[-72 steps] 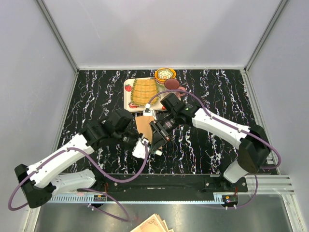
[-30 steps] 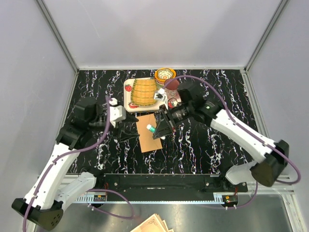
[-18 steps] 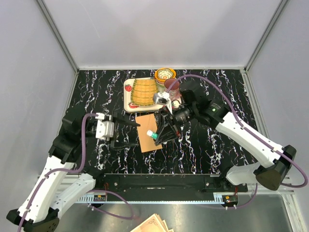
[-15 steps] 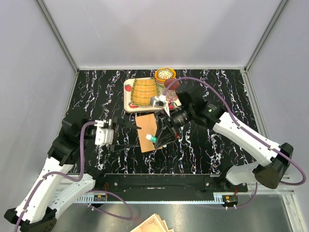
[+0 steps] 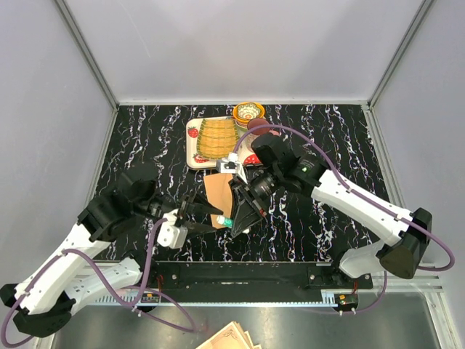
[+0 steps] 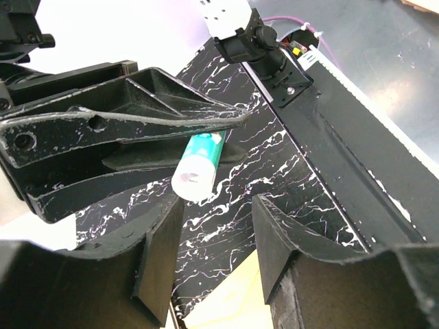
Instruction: Place the letter into the envelope and seal it
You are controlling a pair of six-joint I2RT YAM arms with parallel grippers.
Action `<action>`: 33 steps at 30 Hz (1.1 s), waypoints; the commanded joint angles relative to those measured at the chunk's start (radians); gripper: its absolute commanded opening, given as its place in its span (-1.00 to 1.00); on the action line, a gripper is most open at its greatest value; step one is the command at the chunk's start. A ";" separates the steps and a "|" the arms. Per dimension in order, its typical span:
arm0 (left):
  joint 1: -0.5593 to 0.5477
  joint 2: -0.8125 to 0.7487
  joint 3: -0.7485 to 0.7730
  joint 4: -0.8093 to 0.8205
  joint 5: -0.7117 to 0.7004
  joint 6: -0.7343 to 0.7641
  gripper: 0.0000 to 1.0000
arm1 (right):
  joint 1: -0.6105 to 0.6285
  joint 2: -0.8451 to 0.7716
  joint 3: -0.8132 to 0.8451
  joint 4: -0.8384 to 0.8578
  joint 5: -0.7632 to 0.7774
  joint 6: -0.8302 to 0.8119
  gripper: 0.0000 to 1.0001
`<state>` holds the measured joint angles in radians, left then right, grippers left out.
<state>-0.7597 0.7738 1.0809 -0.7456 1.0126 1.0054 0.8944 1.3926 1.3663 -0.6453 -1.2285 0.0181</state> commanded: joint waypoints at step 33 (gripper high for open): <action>-0.131 0.002 0.094 -0.092 -0.066 0.233 -0.32 | 0.043 0.060 -0.015 0.013 -0.092 0.089 -1.00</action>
<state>-0.8787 0.7746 1.1328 -0.8494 0.9173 1.2003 0.9279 1.4433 1.3453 -0.6582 -1.2961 0.0841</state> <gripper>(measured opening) 0.315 0.242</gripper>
